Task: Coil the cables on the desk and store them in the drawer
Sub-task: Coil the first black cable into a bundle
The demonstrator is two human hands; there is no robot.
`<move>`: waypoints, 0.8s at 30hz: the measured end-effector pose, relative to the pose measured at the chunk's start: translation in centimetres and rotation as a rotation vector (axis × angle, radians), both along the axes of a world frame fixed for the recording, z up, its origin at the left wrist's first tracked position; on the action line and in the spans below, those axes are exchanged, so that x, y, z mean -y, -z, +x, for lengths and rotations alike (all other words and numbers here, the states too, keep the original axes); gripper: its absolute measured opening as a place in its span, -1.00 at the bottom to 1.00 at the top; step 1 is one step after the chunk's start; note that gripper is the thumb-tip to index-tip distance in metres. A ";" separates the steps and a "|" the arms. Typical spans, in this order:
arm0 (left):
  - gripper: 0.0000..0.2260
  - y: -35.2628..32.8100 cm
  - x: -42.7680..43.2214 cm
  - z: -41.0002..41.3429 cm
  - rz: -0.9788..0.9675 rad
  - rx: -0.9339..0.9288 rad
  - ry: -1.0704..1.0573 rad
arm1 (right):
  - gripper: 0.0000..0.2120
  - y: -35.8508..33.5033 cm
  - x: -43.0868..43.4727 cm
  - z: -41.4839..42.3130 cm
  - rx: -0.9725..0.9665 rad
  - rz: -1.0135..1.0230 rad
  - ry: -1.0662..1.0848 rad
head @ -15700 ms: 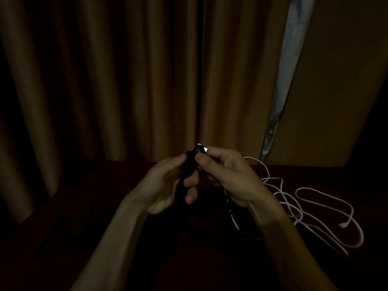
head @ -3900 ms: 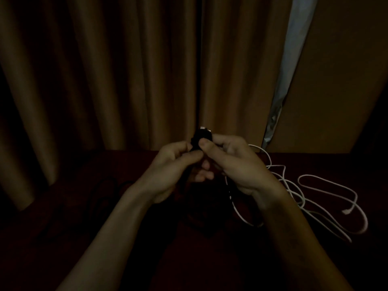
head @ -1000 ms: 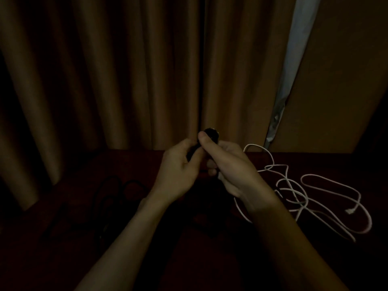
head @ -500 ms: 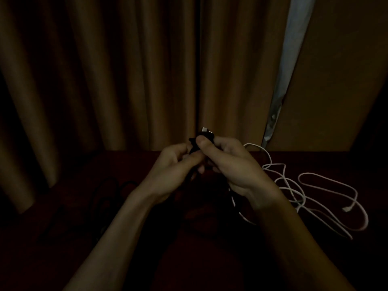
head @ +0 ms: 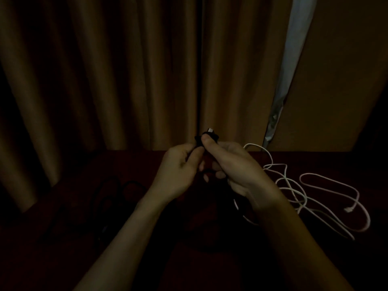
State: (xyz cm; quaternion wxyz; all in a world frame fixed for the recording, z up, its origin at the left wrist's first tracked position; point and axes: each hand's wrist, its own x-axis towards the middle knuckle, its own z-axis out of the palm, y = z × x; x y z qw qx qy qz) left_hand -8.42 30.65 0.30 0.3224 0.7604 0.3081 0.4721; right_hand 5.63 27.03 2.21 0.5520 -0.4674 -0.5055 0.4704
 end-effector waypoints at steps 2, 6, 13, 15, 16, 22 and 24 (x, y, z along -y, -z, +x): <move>-0.82 0.8 -0.4 0.0 0.296 -0.145 -0.221 | -0.59 0.2 -0.4 -0.8 0.036 -0.020 0.081; -0.77 2.3 -0.6 0.2 0.573 -0.350 -0.428 | -0.56 0.8 -0.5 -1.5 0.016 0.036 0.135; -0.84 0.5 -0.9 -0.7 0.245 -0.186 -0.214 | -0.69 1.0 -0.4 -0.8 0.363 0.232 0.237; -0.76 -0.1 -1.3 -1.5 0.036 -0.128 -0.119 | -0.68 1.2 -0.7 -0.3 0.584 0.320 0.312; -0.70 -0.5 -1.2 -1.7 -0.123 -0.039 -0.058 | -0.69 1.3 -0.7 -0.2 0.686 0.363 0.348; -0.37 -2.3 0.0 -2.3 -0.520 0.043 0.081 | -0.67 1.0 0.0 -0.4 1.086 0.530 0.331; -0.34 -2.2 -0.1 -2.6 -0.520 -0.032 0.075 | -0.65 0.9 0.2 -0.3 1.165 0.544 0.253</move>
